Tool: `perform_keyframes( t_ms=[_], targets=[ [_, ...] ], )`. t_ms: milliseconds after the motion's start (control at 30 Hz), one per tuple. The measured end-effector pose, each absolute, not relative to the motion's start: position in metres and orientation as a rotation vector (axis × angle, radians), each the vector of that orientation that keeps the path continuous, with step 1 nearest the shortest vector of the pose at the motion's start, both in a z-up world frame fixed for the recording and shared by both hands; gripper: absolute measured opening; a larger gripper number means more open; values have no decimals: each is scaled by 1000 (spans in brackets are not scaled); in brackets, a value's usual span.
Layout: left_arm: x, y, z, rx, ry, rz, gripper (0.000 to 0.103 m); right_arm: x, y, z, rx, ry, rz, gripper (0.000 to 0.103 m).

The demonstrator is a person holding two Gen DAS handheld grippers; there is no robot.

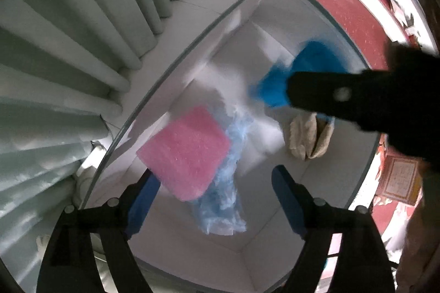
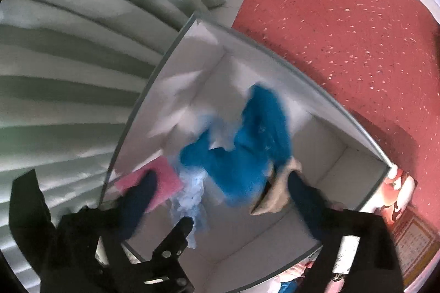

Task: Organize soft objects
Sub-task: 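Open the left tool over the box while the right tool releases the blue cloth inside, then move both tools to the floor pile and close the right tool on the white cloth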

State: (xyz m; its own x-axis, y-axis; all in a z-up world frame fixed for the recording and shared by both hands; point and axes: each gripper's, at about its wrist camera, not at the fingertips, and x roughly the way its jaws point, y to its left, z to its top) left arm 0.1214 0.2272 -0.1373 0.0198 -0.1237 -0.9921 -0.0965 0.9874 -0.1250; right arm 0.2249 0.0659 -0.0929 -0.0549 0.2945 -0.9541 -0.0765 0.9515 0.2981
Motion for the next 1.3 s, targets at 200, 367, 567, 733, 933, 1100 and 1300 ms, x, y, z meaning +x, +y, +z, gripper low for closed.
perform_keyframes(
  t_ms=[200, 367, 567, 733, 933, 1100, 1300],
  targets=[
    [114, 217, -136, -97, 1560, -42, 90, 214, 32, -76, 290, 1554, 244, 100],
    [108, 203, -129, -63, 1542, -59, 102, 197, -6, -61, 379, 1526, 183, 100],
    [103, 184, -124, -10, 1547, -100, 103, 165, -42, -46, 429, 1492, 150, 100],
    [95, 171, -121, -1, 1550, -108, 103, 133, -57, -41, 453, 1518, 166, 100],
    [79, 165, -118, 0, 1550, -101, 103, 79, -61, -55, 426, 1604, 223, 100],
    [67, 168, -117, 2, 1548, -79, 103, 43, -44, -93, 356, 1694, 287, 100],
    [53, 173, -111, 29, 1543, -52, 103, 33, -21, -124, 301, 1695, 342, 100]
  ],
)
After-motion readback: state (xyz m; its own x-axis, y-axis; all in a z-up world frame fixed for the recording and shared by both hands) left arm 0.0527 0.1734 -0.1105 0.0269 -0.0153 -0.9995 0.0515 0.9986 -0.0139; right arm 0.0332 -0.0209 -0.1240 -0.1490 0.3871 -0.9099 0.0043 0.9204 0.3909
